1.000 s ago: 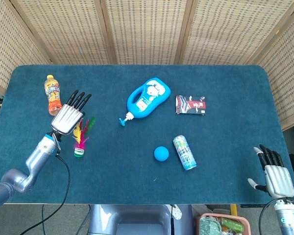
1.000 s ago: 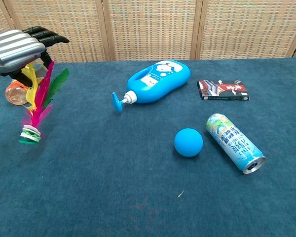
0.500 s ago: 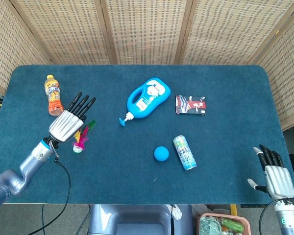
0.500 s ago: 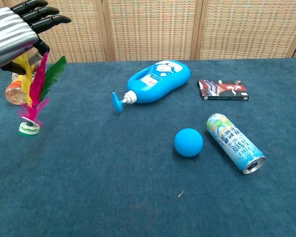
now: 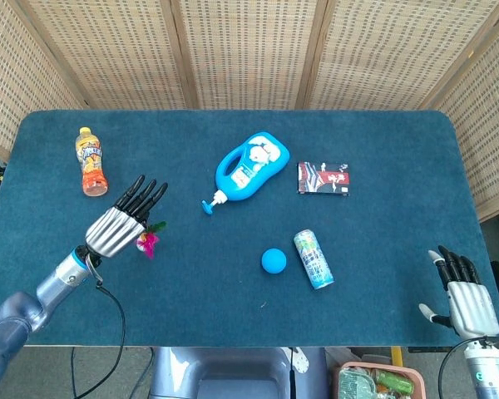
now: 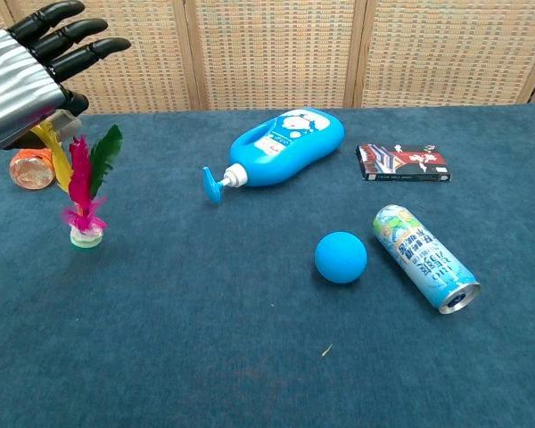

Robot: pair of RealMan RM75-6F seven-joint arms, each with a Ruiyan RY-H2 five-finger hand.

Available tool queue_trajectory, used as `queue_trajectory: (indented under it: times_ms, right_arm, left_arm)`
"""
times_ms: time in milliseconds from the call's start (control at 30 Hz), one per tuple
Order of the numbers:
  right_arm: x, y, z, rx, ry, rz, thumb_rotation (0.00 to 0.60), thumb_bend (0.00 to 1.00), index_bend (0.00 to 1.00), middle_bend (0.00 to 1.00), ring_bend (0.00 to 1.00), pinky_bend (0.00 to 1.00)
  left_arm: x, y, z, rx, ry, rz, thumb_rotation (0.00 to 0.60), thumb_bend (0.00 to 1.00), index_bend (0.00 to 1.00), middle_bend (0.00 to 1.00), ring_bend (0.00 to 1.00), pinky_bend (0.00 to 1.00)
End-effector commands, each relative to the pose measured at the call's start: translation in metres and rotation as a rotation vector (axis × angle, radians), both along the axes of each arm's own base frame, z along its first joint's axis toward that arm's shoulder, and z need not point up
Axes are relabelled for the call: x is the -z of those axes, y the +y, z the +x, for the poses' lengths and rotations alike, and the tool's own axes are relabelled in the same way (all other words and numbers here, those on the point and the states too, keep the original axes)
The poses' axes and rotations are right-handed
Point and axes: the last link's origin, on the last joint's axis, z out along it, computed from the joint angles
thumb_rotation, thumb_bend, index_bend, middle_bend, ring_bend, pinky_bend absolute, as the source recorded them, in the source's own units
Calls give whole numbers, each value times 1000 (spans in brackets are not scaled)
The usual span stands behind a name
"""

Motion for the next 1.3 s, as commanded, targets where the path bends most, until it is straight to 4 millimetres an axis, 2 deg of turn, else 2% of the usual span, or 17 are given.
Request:
queue_trajectory:
  times_ms: [33, 200, 367, 633, 800, 967, 1100, 1200, 1300]
  right_arm:
    - [1, 0, 0, 0, 2, 2, 600, 169, 49, 0, 0, 0]
    - [1, 0, 0, -1, 4, 1, 600, 169, 49, 0, 0, 0]
    - [1, 1, 1, -2, 5, 0, 600, 169, 49, 0, 0, 0]
    - [1, 1, 1, -4, 5, -1, 600, 169, 49, 0, 0, 0]
    - [0, 1, 1, -5, 3, -4, 600, 169, 49, 0, 0, 0]
    - [1, 1, 3, -11, 4, -2, 600, 169, 49, 0, 0, 0]
    - [0, 2, 5, -18, 7, -7, 600, 169, 49, 0, 0, 0]
    - [-1, 3, 5, -21, 7, -10, 600, 169, 49, 0, 0, 0]
    - [-2, 3, 6, -25, 6, -14, 600, 169, 49, 0, 0, 0]
  left_arm:
    - [9, -8, -5, -4, -27, -17, 600, 384, 785, 80, 0, 0]
    - [9, -9, -10, -20, -30, -16, 600, 395, 677, 29, 0, 0]
    - [9, -11, -18, -55, -42, -21, 600, 397, 472, 0, 0, 0]
    - [-3, -9, -24, -78, -76, 6, 600, 387, 389, 0, 0, 0]
    - [-24, -4, -25, -58, -100, 53, 600, 356, 258, 0, 0, 0]
    - [-56, 2, -19, -11, -164, 121, 600, 299, 99, 0, 0, 0]
    - [-83, 2, -17, 8, -234, 141, 600, 291, 41, 0, 0, 0]
    - [-93, -11, -21, -26, -298, 113, 600, 285, 41, 0, 0, 0]
    - [-98, -38, -28, -134, -355, 89, 600, 271, 41, 0, 0, 0]
